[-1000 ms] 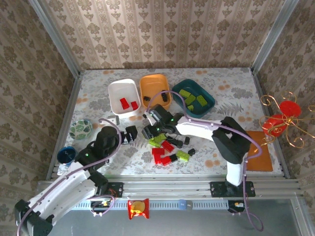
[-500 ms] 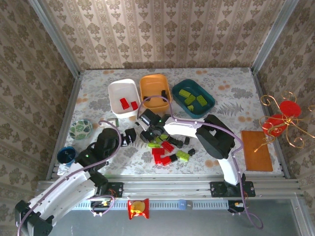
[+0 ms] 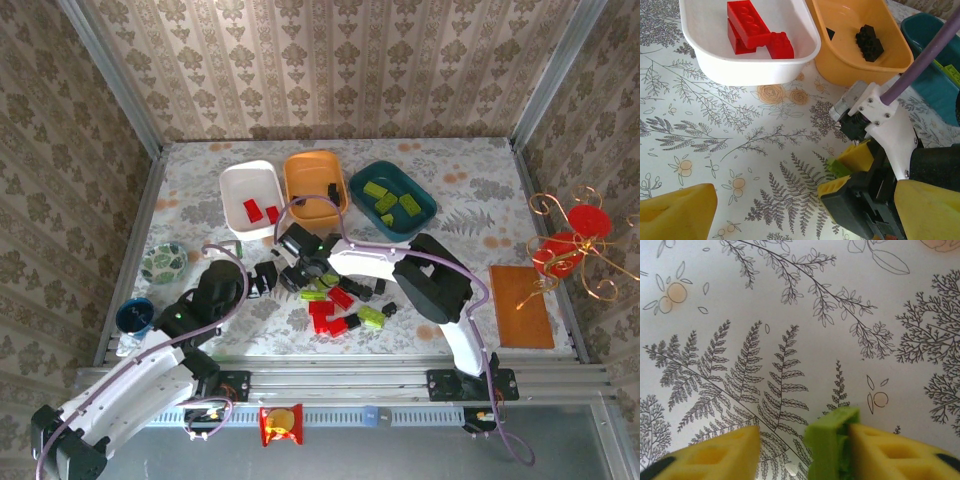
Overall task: Sort the legos into containers by color
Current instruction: Pick up the lego from the center of the table, then place the lego in the container.
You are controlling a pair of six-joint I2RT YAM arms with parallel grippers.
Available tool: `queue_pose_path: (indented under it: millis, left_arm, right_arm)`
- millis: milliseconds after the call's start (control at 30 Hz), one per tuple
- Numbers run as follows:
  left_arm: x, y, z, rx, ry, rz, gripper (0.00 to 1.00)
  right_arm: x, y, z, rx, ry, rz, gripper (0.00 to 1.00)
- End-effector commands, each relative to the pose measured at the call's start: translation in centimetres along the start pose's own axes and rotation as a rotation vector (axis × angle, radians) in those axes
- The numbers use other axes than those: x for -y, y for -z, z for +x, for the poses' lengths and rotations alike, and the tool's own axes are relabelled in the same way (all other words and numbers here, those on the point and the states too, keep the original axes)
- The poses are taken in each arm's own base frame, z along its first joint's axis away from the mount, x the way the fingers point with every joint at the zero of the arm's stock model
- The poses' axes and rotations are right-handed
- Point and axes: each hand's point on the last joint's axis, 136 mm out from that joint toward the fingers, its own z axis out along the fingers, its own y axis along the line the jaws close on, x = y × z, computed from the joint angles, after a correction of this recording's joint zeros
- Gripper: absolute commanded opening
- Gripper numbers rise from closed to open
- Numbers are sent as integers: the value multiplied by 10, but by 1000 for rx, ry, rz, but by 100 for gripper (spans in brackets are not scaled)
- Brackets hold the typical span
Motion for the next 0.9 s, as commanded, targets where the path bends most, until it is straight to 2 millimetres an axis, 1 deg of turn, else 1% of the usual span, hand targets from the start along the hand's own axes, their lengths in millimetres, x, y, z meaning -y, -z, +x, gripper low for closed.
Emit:
queue_pose_path:
  millis: [0,133,233,300,400,500,600,700,867]
  left_arm:
    - [-1,-2,2,0,17,-4,93]
    - [0,-4,3,-6,15,-1,93]
    - [1,-5,4,-9,11,4,94]
    - [1,-5,4,-9,10,4,96]
    - [2,-5,3,-2,10,11,98]
    - [3,-6,4,-1,8,21,99]
    - [6,-8,4,0,3,35,100]
    - [9,-9,4,-5,-7,50,100]
    - [12,-13,5,-22,-10,56,100]
  right_arm:
    - [7,-9,18,-58,7,54,39]
    - [8,-3,3,-8,3,53,25]
    - [8,8,-14,56,-18,36,19]
    - [8,22,-28,121,-39,17,17]
    - [10,52,-48,226,-83,-26,16]
    - [29,82,-59,317,-164,-50,15]
    - [66,109,-61,387,-257,-20,14]
    - [121,128,-53,428,-379,57,13]
    - [222,150,-31,462,-574,257,12]
